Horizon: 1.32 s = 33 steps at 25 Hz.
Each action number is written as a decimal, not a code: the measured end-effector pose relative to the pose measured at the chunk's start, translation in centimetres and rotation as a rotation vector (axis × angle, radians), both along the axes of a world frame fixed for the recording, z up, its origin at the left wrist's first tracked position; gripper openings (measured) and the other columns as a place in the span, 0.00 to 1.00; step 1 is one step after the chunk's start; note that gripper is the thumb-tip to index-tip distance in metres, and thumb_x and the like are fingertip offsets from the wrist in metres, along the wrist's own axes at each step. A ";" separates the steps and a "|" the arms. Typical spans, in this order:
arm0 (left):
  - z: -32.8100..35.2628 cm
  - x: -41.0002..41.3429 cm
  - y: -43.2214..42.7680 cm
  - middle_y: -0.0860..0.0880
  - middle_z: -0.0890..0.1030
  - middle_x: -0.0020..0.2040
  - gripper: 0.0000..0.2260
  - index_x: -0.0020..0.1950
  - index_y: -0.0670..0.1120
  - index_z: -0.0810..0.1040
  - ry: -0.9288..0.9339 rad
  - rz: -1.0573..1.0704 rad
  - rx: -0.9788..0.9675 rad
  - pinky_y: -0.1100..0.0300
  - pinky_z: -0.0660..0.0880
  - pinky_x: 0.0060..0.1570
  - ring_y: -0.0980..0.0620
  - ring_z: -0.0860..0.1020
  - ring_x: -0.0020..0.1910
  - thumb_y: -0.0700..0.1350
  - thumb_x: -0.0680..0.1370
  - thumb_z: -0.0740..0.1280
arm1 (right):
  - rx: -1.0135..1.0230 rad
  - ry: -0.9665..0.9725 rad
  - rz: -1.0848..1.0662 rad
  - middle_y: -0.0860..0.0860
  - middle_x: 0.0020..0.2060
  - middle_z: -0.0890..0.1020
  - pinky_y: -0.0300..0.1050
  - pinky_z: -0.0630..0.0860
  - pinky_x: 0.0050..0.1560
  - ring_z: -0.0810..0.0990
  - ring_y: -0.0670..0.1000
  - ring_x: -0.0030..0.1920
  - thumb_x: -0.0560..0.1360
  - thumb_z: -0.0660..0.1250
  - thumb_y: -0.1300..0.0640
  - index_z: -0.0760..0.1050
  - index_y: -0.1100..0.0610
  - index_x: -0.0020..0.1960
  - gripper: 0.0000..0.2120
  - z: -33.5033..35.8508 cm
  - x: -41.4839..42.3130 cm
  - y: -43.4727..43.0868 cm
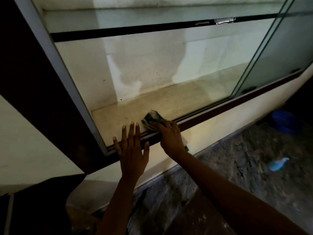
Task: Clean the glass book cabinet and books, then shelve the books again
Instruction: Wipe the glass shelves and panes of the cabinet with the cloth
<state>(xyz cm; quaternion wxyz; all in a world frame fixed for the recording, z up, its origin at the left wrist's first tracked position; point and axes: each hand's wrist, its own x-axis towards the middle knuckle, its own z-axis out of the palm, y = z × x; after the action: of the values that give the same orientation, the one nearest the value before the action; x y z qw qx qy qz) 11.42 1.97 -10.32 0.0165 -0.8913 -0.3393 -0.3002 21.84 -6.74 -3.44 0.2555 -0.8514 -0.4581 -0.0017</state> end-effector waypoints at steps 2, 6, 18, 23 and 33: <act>0.5 -0.7 0.2 0.43 0.61 0.75 0.28 0.75 0.42 0.58 -0.094 -0.093 -0.076 0.47 0.38 0.73 0.46 0.53 0.75 0.56 0.79 0.51 | 0.074 0.129 0.147 0.56 0.64 0.74 0.42 0.67 0.57 0.72 0.55 0.60 0.77 0.52 0.63 0.71 0.53 0.67 0.21 1.2 -0.5 0.1; 1.5 -3.5 -2.4 0.44 0.58 0.76 0.27 0.76 0.43 0.56 -0.358 -0.245 -0.322 0.51 0.46 0.74 0.48 0.51 0.76 0.55 0.80 0.54 | 0.225 0.474 0.134 0.54 0.53 0.78 0.36 0.73 0.44 0.76 0.49 0.45 0.78 0.56 0.67 0.68 0.53 0.69 0.21 3.6 -0.5 -2.0; -2.9 -7.8 -26.0 0.47 0.67 0.70 0.23 0.67 0.51 0.64 -0.094 -0.421 -0.975 0.57 0.56 0.71 0.49 0.64 0.71 0.61 0.77 0.59 | 0.180 0.744 -0.117 0.51 0.64 0.67 0.20 0.64 0.50 0.71 0.42 0.63 0.79 0.56 0.70 0.62 0.63 0.69 0.20 -3.0 -3.3 -31.6; -6.1 -9.2 -34.7 0.35 0.75 0.62 0.30 0.63 0.35 0.74 0.051 -0.310 -0.977 0.77 0.54 0.60 0.48 0.72 0.64 0.57 0.72 0.61 | -0.030 0.702 -0.317 0.56 0.68 0.70 0.41 0.64 0.62 0.69 0.56 0.67 0.78 0.59 0.66 0.65 0.58 0.70 0.21 -9.4 -3.1 -43.6; -12.9 -8.7 -37.6 0.42 0.63 0.73 0.25 0.73 0.42 0.62 -0.086 0.149 -1.360 0.54 0.60 0.69 0.43 0.63 0.72 0.47 0.79 0.64 | -0.297 0.678 -0.108 0.54 0.68 0.71 0.40 0.65 0.61 0.70 0.55 0.66 0.76 0.63 0.62 0.64 0.54 0.71 0.24 -15.6 1.4 -41.6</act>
<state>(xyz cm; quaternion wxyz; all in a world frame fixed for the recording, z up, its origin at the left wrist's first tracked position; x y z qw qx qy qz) 2.74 -35.59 -23.19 -0.5398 -0.6653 -0.5130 -0.0533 23.27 -48.36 -19.01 0.2658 -0.8543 -0.2972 0.3335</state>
